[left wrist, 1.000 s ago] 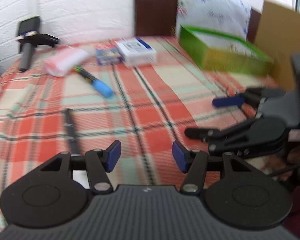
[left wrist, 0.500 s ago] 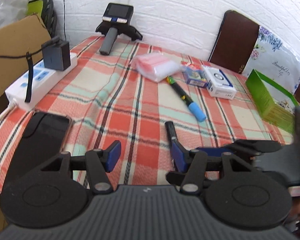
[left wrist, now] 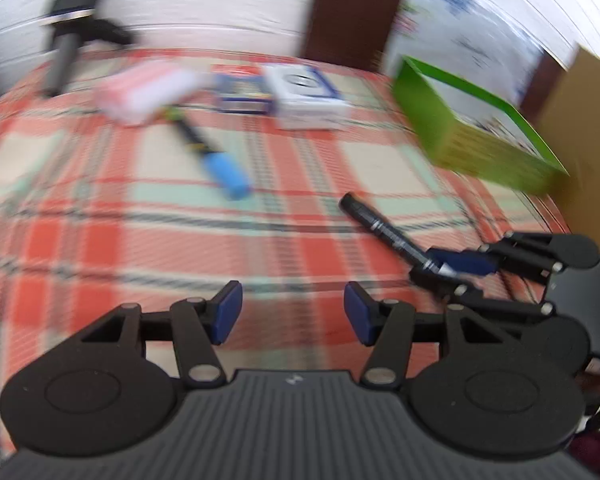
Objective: Organize objects
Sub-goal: 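Lift the black marker with the right gripper while the left gripper grasps its body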
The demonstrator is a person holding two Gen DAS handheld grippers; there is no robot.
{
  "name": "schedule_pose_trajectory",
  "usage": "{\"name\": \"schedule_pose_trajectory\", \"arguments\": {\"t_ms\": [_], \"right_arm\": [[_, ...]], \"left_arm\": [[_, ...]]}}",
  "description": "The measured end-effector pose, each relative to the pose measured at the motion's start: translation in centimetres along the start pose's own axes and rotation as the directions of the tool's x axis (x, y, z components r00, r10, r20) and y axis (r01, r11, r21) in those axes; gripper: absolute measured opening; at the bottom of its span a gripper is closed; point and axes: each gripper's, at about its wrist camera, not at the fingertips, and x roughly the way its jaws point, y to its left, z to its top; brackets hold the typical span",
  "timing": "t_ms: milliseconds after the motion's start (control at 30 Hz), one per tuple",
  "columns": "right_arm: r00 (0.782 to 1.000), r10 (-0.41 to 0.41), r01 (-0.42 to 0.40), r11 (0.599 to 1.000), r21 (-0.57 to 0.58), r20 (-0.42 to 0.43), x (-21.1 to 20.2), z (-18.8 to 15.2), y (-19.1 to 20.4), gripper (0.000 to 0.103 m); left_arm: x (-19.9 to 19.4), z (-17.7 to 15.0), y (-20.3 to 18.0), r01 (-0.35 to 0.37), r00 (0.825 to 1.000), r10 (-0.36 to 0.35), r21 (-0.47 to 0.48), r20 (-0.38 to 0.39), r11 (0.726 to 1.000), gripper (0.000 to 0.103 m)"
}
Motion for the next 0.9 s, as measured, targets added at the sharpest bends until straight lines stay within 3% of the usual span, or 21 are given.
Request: {"name": "schedule_pose_trajectory", "arguments": {"t_ms": [133,300,400,467,633,733,800,900], "right_arm": [[0.988,-0.152,0.153,0.986,0.069,-0.009,-2.0,-2.6,-3.0,0.020],[0.965,-0.263,0.264,0.956,0.126,-0.023,-3.1,-4.4,-4.8,0.021],[0.962,-0.271,0.270,0.948,0.168,-0.020,-3.7,-5.1,-5.7,0.028],[0.963,-0.270,0.268,0.948,0.173,-0.014,-4.3,-5.5,-5.9,0.038],[0.970,-0.244,0.240,0.951,0.195,0.000,-5.6,-6.8,-6.7,0.044],[0.965,-0.262,0.257,0.944,0.206,-0.005,-6.2,-7.8,-7.4,0.045],[0.952,-0.305,0.300,0.923,0.240,-0.018,-6.4,-8.2,-8.3,0.045],[0.953,-0.303,0.294,0.906,0.305,-0.021,-6.8,-8.4,-9.9,0.045]], "left_arm": [[2.0,1.0,-3.6,0.067,0.997,-0.064,0.086,-0.030,0.994,0.058],[4.1,2.5,-7.6,0.129,0.990,-0.119,0.152,-0.075,0.980,0.058],[4.7,3.4,-10.1,0.138,0.990,-0.125,0.214,-0.071,0.967,0.059],[4.9,3.9,-11.9,0.131,0.991,-0.120,0.295,-0.055,0.947,0.059],[5.5,5.7,-15.2,0.128,0.990,-0.139,0.441,-0.007,0.889,0.067],[6.6,6.5,-16.2,0.142,0.988,-0.151,0.466,-0.019,0.873,0.068],[7.5,6.8,-16.7,0.141,0.990,-0.135,0.452,-0.046,0.881,0.068],[8.4,7.0,-16.6,0.169,0.984,-0.134,0.349,-0.121,0.922,0.068]]}}
